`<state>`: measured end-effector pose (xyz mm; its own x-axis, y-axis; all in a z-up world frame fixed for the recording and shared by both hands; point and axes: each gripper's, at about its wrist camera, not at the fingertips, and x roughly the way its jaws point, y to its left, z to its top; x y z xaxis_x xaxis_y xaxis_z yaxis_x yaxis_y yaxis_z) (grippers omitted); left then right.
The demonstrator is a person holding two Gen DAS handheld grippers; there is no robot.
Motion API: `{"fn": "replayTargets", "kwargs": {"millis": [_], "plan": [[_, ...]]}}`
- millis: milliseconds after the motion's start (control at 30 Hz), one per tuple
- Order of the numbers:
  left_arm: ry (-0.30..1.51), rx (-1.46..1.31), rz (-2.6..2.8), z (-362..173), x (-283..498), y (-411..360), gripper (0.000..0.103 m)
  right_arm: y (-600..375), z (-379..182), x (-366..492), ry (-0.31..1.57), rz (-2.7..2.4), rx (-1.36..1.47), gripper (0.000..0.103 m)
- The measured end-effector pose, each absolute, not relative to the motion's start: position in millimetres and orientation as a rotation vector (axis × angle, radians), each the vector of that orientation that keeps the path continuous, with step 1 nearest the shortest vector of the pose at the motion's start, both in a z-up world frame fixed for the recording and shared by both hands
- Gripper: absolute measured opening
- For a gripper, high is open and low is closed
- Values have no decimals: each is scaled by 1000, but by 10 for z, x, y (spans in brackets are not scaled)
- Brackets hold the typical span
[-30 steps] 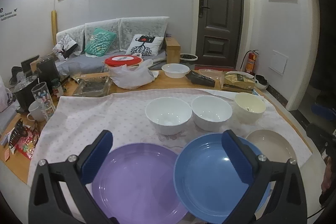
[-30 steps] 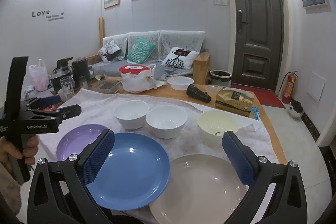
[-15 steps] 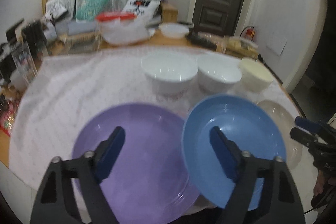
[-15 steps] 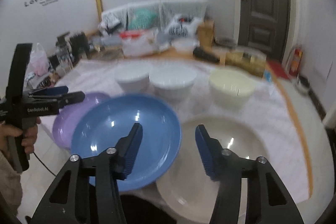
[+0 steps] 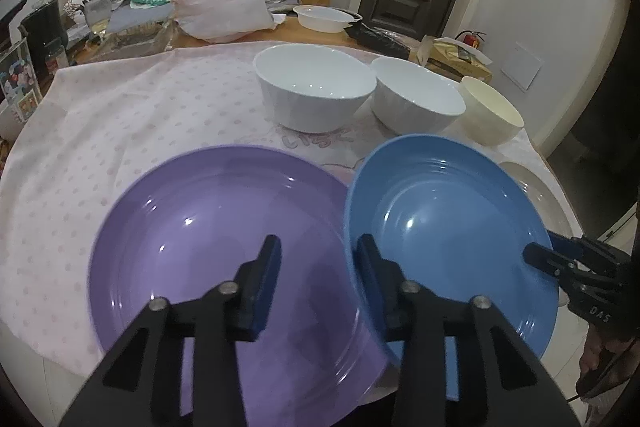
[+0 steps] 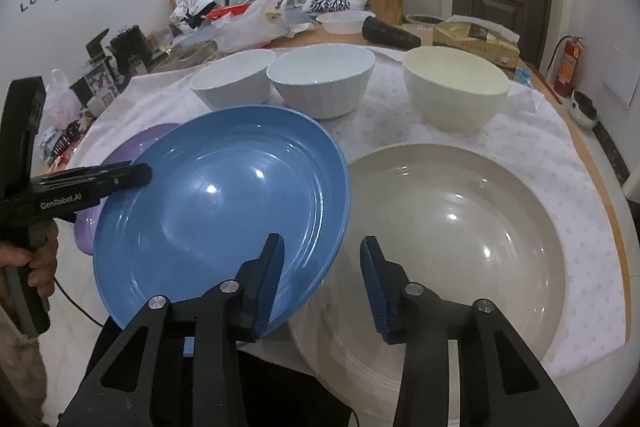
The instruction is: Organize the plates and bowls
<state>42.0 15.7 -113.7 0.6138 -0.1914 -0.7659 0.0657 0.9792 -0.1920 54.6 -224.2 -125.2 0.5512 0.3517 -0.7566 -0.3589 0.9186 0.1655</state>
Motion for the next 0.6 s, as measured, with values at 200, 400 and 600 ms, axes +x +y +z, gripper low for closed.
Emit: {"fn": "replayTargets", "kwargs": {"millis": [200, 400, 600], "plan": [[897, -142, -179, -1102, 433, 79, 10, -2224, -1265, 559, 901, 435, 9, 21], [900, -112, -177, -1097, 434, 10, 8, -2191, -1244, 551, 894, 451, 1, 20], [894, -93, -192, -1010, 431, -110, 8, -2297, -1165, 541, 869, 428, 13, 20]]}}
